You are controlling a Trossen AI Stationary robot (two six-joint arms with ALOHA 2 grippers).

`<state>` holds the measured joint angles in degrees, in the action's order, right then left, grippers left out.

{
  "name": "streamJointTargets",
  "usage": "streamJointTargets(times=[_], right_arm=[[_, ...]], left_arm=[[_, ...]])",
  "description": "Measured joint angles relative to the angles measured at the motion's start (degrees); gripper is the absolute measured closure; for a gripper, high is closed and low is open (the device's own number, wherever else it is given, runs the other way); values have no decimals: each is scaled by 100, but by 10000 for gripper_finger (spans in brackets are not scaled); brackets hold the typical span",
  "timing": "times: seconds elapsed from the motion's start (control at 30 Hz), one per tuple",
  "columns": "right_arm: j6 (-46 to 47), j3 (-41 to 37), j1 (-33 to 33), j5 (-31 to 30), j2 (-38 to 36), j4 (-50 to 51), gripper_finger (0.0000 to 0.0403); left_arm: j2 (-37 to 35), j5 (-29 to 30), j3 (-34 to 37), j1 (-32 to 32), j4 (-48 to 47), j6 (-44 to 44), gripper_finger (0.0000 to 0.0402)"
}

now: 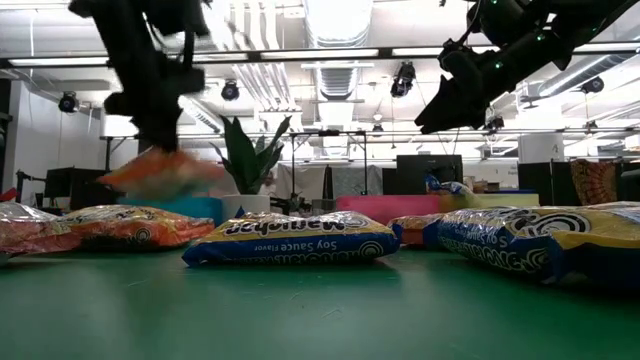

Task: Sort Maruchan noodles
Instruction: Put the orange noodle pack in the red bin

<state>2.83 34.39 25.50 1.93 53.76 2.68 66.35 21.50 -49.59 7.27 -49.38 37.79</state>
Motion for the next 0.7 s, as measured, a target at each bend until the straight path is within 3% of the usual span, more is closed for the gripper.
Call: streamJointTargets(times=[0.17, 0.37, 0.7], right_arm=[[7, -2, 1, 0, 0, 0, 197], [81, -2, 0, 132, 0, -6, 197], [87, -2, 2, 155, -77, 213, 197]], left_arm=[[-531, -553, 193, -11, 2022, -960, 401], [-440, -894, 390, -9, 4512, -1742, 401], [1029, -887, 496, 175, 8311, -2254, 401]])
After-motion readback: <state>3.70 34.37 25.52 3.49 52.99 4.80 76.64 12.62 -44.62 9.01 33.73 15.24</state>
